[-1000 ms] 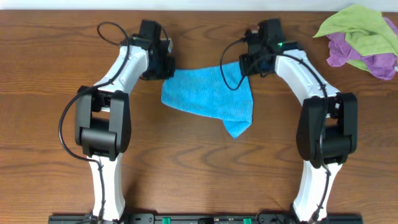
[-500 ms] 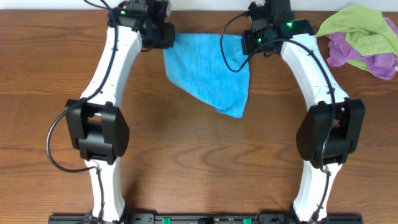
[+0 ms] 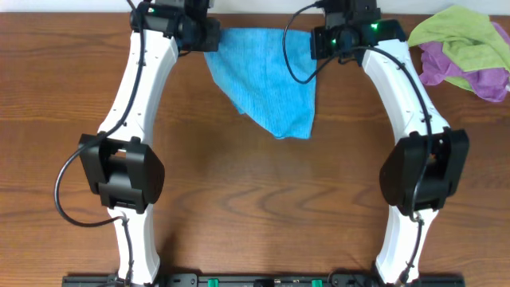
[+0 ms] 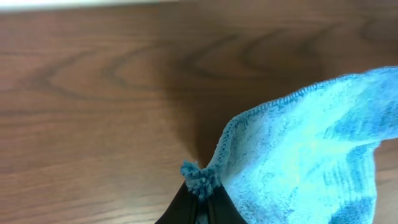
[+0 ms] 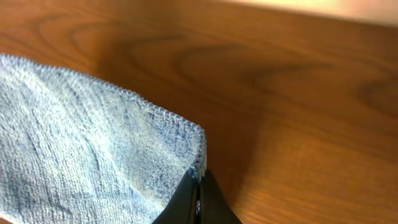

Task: Fold the cloth
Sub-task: 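Lift the towel by its top corners and pull it away from the robot, then swing the held towel toward the robot and lay it flat on the table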

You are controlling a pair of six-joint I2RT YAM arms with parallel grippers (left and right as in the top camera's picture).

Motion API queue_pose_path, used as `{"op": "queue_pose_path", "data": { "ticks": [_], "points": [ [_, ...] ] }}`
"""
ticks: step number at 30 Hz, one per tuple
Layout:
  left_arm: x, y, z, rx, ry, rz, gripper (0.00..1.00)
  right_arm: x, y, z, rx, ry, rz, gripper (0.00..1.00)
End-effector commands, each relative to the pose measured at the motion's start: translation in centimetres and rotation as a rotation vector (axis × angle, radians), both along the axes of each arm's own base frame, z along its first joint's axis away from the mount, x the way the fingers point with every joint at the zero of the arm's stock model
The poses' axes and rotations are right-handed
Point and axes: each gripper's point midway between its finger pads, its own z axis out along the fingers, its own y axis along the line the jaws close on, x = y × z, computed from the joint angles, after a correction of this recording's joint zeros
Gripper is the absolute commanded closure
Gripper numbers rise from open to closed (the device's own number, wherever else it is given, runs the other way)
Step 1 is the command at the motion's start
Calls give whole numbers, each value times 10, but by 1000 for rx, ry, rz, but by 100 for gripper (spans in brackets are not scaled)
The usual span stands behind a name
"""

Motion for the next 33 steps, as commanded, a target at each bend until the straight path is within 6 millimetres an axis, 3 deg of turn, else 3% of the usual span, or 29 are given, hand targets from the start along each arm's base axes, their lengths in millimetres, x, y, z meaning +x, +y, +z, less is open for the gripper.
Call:
{"op": "queue_pose_path", "data": {
  "ticks": [1, 7, 12, 21, 25, 33],
  "points": [
    [7, 6, 30, 33, -82, 5, 94, 12, 1, 19, 20, -48, -16, 99],
    [2, 14, 65, 69, -127, 9, 94, 14, 0, 51, 23, -86, -18, 99],
    [-14, 17, 72, 82, -87, 3, 94, 5, -3, 50, 5, -43, -22, 99],
    [-31, 21, 104, 80, -127, 6, 94, -8, -8, 59, -13, -6, -32, 99],
    [-45, 23, 107, 86, -98, 5, 94, -19, -9, 74, -13, 13, -37, 99],
    [-75, 21, 94, 105, 21, -16, 94, -54, -5, 90, -35, 99, -18, 98]
  ]
}}
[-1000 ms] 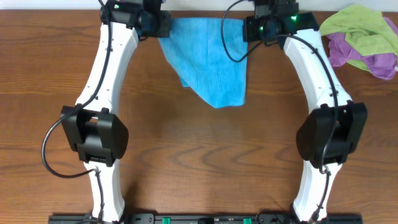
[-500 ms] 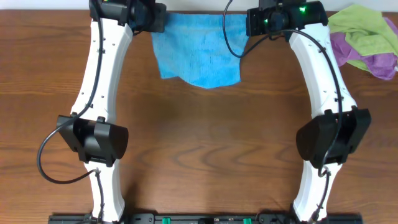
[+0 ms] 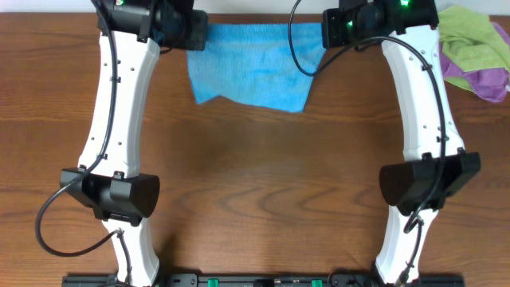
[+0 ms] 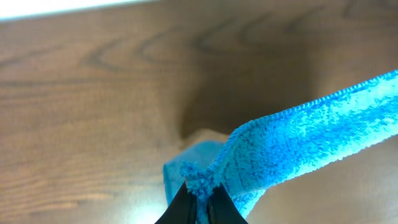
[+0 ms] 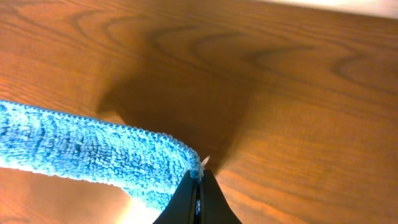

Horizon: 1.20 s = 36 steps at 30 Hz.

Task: Fold the cloth
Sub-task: 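Swing the held towel toward the robot and lay it flat on the table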

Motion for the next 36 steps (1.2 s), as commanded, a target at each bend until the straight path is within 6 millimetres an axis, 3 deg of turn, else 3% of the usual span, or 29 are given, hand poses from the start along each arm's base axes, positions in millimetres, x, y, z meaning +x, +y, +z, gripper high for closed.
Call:
{"op": "queue_pose_path", "data": {
  "ticks": [1, 6, 12, 15, 19, 24, 31, 36],
  "points": [
    [-13, 0, 13, 18, -7, -7, 94, -7, 3, 8, -37, -6, -12, 98],
    [-40, 3, 46, 43, -58, 12, 94, -29, -4, 28, -207, -45, -69, 99],
    [-75, 11, 68, 21, -73, 36, 94, -51, -5, 62, -205, -100, -67, 98],
    [-91, 17, 67, 33, -85, 44, 94, -64, -21, 80, -257, -133, -101, 98],
    [-117, 24, 44, 38, -93, 48, 94, -87, -24, 95, -231, -152, -91, 98],
    [-139, 30, 32, 21, -155, 49, 94, -116, -41, 92, -266, -166, -128, 98],
    [-174, 21, 7, -13, -62, 3, 94, -178, -45, 53, -287, -137, -150, 98],
    [-195, 20, -6, 13, -52, 17, 94, -210, -50, 39, -269, -124, -161, 98]
  ]
}}
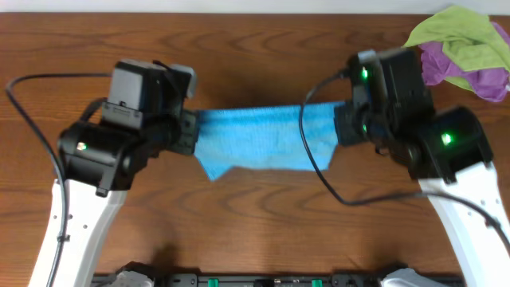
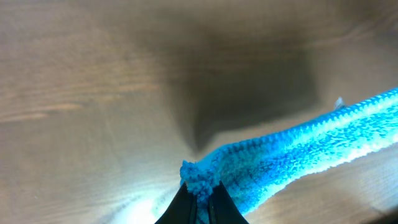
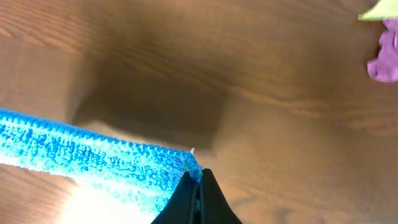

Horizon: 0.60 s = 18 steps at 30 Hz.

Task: Fold the cloth
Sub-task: 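Swing the held towel toward the robot and lay it flat on the table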

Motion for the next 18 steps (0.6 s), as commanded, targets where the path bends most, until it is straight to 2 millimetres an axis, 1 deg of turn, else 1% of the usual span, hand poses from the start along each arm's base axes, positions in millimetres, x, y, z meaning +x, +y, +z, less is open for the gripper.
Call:
{"op": "queue_pose_path", "data": {
  "ticks": [1, 3, 5, 9, 11, 14, 18],
  "points": [
    [-11, 20, -6, 64, -26, 80, 94, -10, -28, 0, -64, -42, -117, 98],
    [-17, 21, -15, 57, -32, 85, 94, -14, -29, -6, -63, -34, -117, 98],
    [-16, 21, -24, 49, -43, 94, 94, -14, -29, -14, -68, -24, -116, 98],
    [-6, 20, -39, 59, -32, 104, 94, -4, -25, -35, -75, -8, -116, 98],
    [2, 19, -44, 73, -26, 112, 94, 4, -22, -44, -76, -7, -118, 99],
    [19, 16, -55, 88, -19, 119, 94, 19, -19, -58, -92, -1, -107, 98],
    [41, 10, -71, 99, -9, 122, 94, 39, -19, -76, -108, 23, -123, 98]
  ]
}}
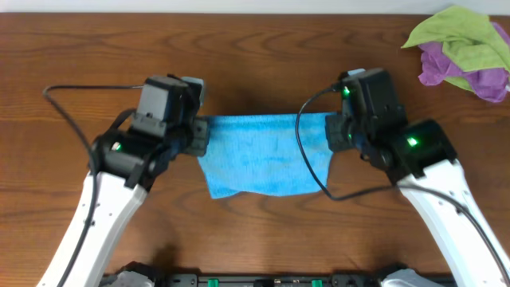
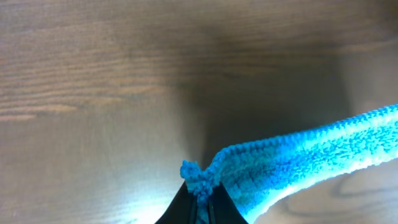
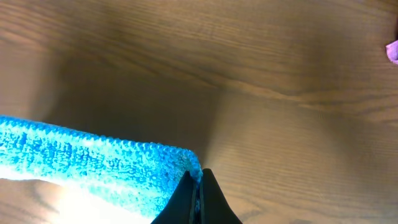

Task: Fold the cloth
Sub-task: 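Swing the held towel toward the robot and lay it flat on the table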

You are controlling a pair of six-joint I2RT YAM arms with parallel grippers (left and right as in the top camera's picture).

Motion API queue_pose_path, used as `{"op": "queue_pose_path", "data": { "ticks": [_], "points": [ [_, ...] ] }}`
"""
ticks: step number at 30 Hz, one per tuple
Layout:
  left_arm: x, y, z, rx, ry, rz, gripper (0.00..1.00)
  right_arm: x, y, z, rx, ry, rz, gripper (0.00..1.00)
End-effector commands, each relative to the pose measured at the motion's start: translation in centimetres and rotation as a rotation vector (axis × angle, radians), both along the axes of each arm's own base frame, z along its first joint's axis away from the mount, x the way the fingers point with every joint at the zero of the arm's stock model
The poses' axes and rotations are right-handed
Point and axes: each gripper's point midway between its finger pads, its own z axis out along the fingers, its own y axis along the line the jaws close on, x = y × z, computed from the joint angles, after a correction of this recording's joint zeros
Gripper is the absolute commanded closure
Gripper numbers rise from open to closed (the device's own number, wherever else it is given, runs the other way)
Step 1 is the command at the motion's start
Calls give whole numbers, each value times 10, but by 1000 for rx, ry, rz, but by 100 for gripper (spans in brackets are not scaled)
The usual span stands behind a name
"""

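The blue cloth (image 1: 263,153) is stretched between my two grippers over the middle of the wooden table (image 1: 255,72), its lower edge hanging toward the front. My left gripper (image 1: 198,135) is shut on the cloth's left top corner (image 2: 198,174). My right gripper (image 1: 331,131) is shut on the right top corner (image 3: 194,167). Each wrist view shows the taut top hem (image 2: 298,149) running away from the pinched corner, above the wood.
A heap of green and purple cloths (image 1: 462,48) lies at the back right corner. A purple scrap (image 3: 393,51) of it shows at the right edge of the right wrist view. The table's back edge runs along the top of the overhead view.
Both grippers have moved a little toward the back and lower with the cloth held between them. More of the cloth now shows spread below the held edge.
At first both grippers held the cloth's two corners at the back of the table, the cloth hanging in a point. Then it was pulled wide between them. Later both arms were nearer the front, cloth raised, and now it hangs over the table's middle.
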Motion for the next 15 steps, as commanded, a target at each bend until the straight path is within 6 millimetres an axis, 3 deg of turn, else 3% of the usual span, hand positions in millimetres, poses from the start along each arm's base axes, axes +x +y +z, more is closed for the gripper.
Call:
{"op": "queue_pose_path", "data": {
  "ticks": [1, 11, 15],
  "points": [
    [16, 13, -19, 70, 18, 57, 94, 16, -21, -15, -88, 9, -66, 98],
    [65, 22, -64, 79, 56, 106, 94, 62, -29, -48, -72, 18, -92, 98],
    [74, 21, -78, 74, 70, 107, 94, 72, -26, -63, -70, 34, -86, 98]
  ]
}}
